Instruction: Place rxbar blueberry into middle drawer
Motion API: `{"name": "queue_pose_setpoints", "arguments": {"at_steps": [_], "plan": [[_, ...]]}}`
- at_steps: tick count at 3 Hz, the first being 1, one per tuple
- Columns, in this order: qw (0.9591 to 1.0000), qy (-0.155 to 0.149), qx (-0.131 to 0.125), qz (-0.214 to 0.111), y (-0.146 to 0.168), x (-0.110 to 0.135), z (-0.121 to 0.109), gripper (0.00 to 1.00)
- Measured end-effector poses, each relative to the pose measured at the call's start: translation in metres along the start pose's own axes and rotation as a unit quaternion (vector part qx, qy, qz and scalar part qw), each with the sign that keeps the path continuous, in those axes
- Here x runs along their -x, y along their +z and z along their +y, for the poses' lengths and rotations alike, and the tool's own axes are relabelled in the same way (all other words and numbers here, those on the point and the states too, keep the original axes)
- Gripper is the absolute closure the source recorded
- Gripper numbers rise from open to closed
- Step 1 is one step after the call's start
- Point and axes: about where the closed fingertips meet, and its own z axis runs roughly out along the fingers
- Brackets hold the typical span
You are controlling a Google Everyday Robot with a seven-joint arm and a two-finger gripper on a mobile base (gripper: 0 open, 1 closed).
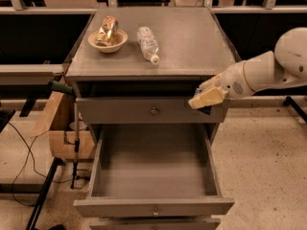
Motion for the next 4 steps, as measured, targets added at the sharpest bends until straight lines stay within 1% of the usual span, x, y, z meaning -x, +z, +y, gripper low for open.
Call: {"name": "queue_pose_setpoints", "arguments": {"at_steps": [1, 2, 3, 4], "plan": [[0.9993, 0.010, 0.024, -0.027, 0.035, -0.033, 0.016, 1.00], [0.9963, 0.025, 0.067, -0.047, 0.105, -0.079, 0.046, 1.00], [0.9911, 0.043, 0.115, -0.051, 0.187, -0.124, 0.073, 1.00], [0.9911, 0.043, 0.115, -0.051, 0.187, -0.124, 0.073, 1.00]]}}
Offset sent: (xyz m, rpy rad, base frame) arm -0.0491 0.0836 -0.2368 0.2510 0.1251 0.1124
